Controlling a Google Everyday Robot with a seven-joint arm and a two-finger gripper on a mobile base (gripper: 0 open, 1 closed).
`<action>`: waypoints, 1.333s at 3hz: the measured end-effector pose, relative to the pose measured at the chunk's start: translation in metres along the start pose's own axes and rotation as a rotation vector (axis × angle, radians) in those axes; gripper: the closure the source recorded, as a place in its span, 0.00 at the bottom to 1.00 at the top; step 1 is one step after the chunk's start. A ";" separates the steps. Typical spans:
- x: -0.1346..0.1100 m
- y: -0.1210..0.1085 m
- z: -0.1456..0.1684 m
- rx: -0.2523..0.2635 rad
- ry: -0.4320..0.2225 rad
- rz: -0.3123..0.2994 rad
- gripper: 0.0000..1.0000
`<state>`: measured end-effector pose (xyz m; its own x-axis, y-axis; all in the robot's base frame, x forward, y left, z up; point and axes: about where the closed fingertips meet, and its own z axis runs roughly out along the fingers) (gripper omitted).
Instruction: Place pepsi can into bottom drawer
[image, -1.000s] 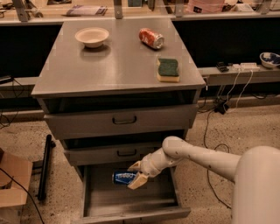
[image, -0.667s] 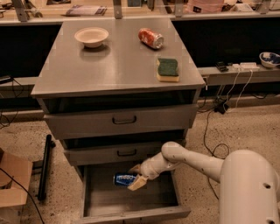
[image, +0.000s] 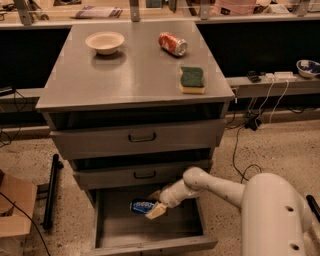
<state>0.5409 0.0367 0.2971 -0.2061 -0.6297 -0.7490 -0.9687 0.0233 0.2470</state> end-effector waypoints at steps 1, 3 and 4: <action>0.029 -0.007 0.033 -0.003 -0.005 0.047 1.00; 0.099 -0.019 0.094 -0.014 -0.021 0.179 0.50; 0.119 -0.024 0.112 -0.010 -0.014 0.221 0.27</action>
Offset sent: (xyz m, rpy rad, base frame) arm -0.0101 0.0078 -0.1440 0.0078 0.1472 -0.1178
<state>0.5243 0.0480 0.1326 -0.4155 -0.5993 -0.6843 -0.8982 0.1519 0.4124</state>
